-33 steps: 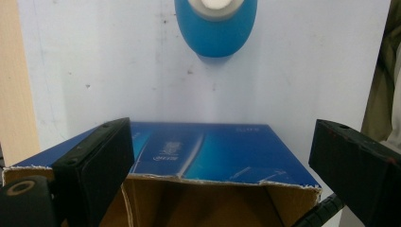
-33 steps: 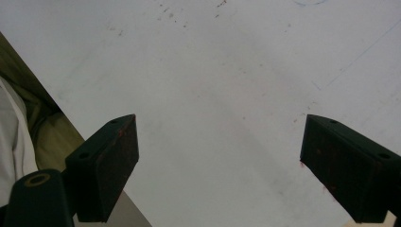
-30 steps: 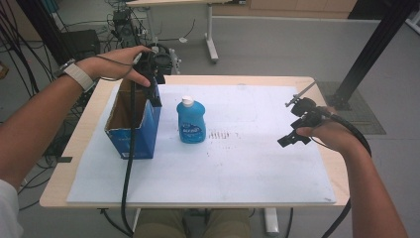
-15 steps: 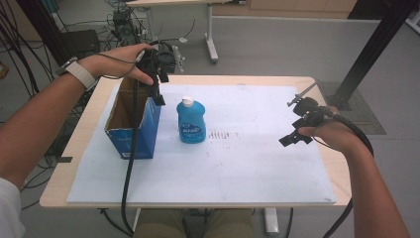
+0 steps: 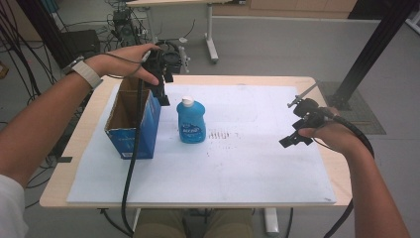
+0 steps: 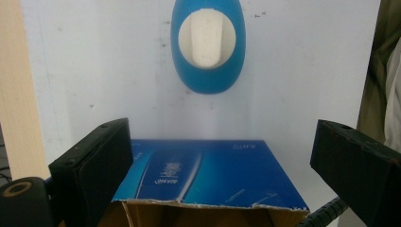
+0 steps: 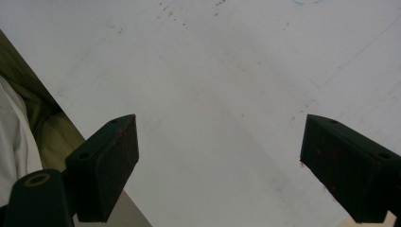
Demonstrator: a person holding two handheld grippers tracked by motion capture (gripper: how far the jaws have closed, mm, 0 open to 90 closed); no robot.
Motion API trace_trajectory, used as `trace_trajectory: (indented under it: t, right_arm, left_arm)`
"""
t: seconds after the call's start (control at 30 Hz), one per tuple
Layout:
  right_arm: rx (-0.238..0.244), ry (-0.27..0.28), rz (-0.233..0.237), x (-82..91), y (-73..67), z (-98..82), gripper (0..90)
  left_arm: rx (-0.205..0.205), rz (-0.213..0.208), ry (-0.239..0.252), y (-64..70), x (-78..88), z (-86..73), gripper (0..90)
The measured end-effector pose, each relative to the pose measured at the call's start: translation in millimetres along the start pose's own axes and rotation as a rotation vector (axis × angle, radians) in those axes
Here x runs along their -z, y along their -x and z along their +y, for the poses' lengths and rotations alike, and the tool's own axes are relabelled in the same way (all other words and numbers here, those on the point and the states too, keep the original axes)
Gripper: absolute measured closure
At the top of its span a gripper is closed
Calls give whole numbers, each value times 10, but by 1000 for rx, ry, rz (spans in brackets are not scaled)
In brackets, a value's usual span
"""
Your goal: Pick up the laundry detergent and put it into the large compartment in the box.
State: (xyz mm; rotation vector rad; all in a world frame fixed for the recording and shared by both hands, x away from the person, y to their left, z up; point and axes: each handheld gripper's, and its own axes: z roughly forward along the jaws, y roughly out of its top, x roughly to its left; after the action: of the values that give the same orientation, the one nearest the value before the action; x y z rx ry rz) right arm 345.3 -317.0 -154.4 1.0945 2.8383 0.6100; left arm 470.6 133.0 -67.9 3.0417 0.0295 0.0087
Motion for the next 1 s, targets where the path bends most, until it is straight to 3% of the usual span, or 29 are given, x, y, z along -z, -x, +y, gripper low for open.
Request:
trace_trajectory:
  t: [1.0]
  right_arm:
    - [2,15,0,19,-3,-74,124]
  left_arm:
    - [-33,1,-3,-25,-76,347,69]
